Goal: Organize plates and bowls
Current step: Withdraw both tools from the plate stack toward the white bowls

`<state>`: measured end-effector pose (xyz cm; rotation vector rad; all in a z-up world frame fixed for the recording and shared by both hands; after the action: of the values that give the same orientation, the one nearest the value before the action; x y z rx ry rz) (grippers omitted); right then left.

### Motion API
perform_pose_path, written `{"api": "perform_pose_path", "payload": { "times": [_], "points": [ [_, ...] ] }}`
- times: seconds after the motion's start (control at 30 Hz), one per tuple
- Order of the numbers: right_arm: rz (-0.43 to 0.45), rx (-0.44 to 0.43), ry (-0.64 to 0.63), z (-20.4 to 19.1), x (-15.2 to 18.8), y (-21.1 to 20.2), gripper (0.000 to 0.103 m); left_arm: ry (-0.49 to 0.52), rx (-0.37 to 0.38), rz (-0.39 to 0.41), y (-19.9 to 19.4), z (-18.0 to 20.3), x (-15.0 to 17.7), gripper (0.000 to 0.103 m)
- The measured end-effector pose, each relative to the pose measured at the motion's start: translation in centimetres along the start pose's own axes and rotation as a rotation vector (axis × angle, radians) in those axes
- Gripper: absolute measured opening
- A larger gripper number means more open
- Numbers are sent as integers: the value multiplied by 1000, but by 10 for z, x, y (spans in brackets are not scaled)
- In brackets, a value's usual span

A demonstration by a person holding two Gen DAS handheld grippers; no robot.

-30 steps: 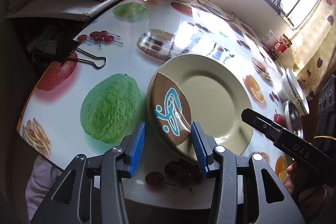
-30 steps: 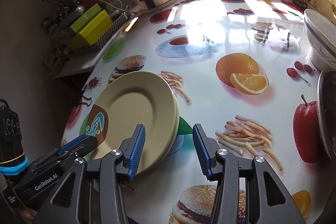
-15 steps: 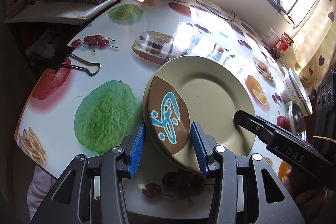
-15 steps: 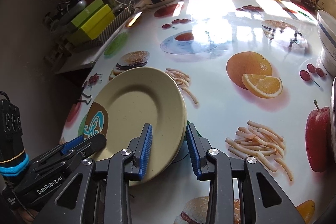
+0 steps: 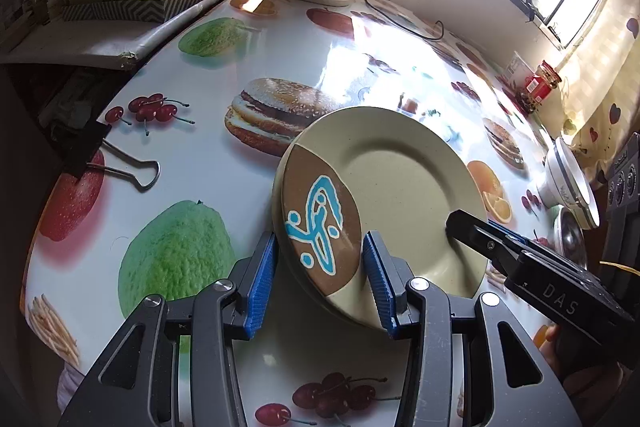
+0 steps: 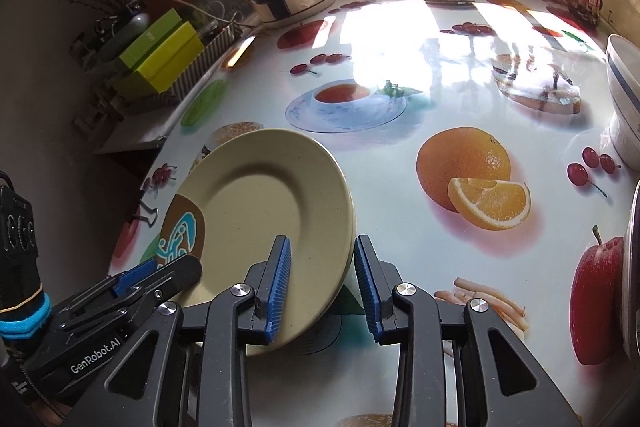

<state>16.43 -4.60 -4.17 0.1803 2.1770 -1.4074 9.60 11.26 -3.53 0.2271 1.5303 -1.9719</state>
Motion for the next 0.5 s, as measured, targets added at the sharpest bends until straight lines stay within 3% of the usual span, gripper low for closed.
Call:
{"api": "perform_pose_path", "payload": {
  "times": [0.5],
  "points": [
    [1, 29, 11, 10, -33, 14, 32, 24, -8, -18, 21, 6, -33, 45]
  ]
}}
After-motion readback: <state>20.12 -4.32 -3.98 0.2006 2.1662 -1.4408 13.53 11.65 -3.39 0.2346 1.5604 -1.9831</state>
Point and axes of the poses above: each gripper's, at about its wrist camera, not at the fingertips, and y roughly the way its jaws point, z to its right, x to its underside, the point moved 4 cm from there along y, roughly the way its jaws point, and after that the axes turned 3 degrees about x, right-handed, at the moved point
